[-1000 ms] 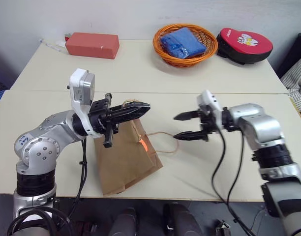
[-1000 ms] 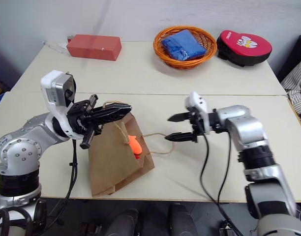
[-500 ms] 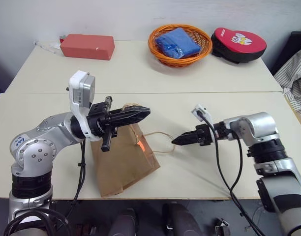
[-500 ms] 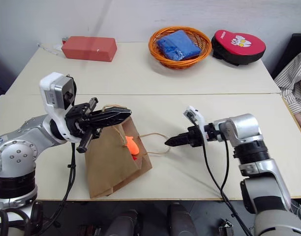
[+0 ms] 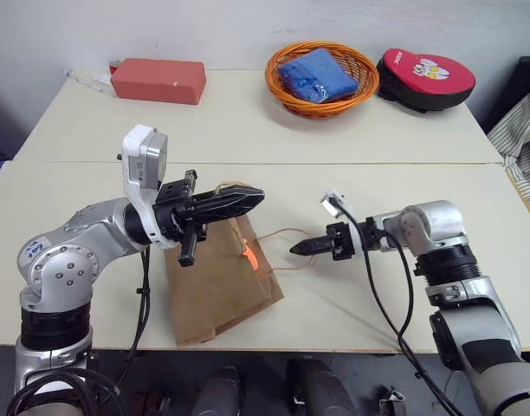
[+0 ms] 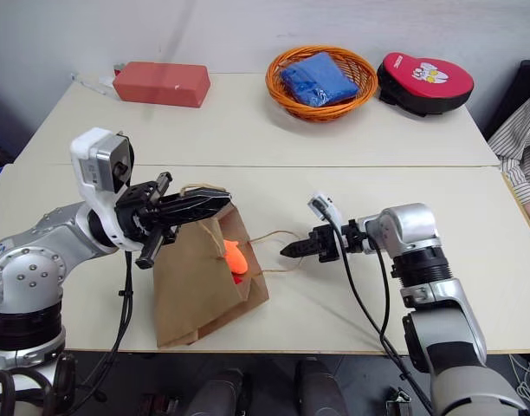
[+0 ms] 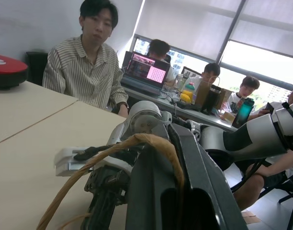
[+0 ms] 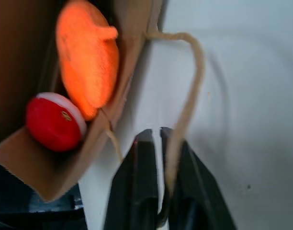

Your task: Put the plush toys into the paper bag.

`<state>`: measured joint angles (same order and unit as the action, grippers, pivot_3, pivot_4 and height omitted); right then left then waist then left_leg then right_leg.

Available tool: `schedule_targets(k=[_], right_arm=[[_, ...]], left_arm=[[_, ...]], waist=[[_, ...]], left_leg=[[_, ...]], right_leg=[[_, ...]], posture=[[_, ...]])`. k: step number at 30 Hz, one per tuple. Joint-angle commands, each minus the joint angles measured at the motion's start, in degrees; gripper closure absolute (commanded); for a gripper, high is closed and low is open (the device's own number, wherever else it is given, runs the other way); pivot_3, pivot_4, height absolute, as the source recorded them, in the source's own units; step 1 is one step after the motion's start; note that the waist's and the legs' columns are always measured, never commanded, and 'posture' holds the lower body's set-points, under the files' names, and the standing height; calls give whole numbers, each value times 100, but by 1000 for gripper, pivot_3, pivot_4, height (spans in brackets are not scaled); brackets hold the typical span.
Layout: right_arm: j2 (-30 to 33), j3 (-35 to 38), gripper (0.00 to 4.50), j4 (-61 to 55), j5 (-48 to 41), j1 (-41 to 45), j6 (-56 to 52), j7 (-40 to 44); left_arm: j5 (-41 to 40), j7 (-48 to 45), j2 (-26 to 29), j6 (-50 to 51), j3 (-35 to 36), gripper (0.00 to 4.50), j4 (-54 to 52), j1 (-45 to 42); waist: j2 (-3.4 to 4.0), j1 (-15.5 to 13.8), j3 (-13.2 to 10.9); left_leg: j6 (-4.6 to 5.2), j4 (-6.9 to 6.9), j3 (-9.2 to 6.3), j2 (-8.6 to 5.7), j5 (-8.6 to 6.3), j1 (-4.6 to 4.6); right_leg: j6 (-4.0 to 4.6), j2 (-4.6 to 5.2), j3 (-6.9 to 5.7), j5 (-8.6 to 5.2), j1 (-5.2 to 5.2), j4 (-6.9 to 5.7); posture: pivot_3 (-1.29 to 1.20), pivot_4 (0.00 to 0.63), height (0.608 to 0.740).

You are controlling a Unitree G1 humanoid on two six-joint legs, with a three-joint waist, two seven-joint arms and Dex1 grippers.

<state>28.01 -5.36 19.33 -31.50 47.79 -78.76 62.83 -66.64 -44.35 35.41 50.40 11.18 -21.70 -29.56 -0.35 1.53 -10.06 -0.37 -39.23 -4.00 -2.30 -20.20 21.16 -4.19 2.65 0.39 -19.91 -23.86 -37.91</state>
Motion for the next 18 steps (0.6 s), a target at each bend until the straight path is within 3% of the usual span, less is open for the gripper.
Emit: schedule_targets(k=[1, 8, 14, 18], right_arm=[[179, 896, 4421, -357, -535, 144, -275, -115], [792, 2184, 4421, -795, -1232, 886, -1308, -492], [1062, 2542, 4421, -693, -1835, 1664, -1374, -1045], [906, 2610, 4421, -832, -2150, 1782, -1374, -1431]], left_arm=[[128, -156, 41, -195, 24, 4500, 37, -128], [1025, -760, -95, -892, -278, 4500, 981, -824], [1885, -1048, -502, -1822, -487, 4500, 2059, -1667], [2343, -1005, -751, -2362, -458, 4500, 2561, -1970]], waist=[[0, -6, 0], [6, -14, -4], [6, -7, -5], [8, 0, -5]], left_leg=[[0, 0, 0, 0, 0, 1], [0, 2, 0, -2, 0, 8], [1, 10, 1, -3, 0, 15], [2, 6, 4, -4, 0, 32]], right_leg=[[0, 0, 0, 0, 0, 1], [0, 0, -1, 0, -6, 2], [0, 1, -1, 0, -11, -2], [0, 1, -2, 0, -35, -15]], posture=[[0, 150, 740], [0, 150, 740], [0, 150, 740], [0, 150, 740]])
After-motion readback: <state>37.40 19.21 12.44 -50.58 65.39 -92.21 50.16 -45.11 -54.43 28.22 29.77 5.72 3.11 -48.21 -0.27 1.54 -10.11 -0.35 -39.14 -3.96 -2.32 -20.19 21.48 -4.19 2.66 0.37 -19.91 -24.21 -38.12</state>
